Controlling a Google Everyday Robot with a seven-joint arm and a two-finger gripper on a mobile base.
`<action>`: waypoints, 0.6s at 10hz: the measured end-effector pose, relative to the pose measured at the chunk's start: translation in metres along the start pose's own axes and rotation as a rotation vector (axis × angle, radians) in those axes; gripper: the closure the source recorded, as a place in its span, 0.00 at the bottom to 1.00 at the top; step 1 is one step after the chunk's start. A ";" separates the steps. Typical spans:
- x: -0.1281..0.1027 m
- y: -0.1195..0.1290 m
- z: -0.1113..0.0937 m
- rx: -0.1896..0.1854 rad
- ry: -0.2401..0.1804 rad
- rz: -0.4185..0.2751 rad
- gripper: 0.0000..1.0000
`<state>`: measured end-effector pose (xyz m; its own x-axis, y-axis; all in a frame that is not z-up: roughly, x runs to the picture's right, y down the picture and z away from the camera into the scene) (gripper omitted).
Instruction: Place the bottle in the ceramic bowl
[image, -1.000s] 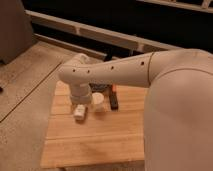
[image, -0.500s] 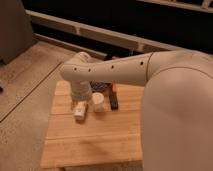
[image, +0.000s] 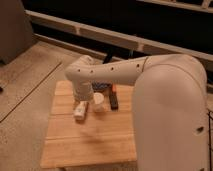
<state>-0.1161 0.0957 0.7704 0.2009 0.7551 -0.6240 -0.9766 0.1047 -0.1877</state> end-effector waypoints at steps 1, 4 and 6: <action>-0.003 0.005 0.006 -0.009 -0.004 -0.017 0.35; -0.012 0.012 0.020 -0.018 -0.031 -0.067 0.35; -0.012 0.015 0.037 -0.016 -0.020 -0.093 0.35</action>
<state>-0.1359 0.1116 0.8033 0.2885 0.7556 -0.5881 -0.9526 0.1646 -0.2559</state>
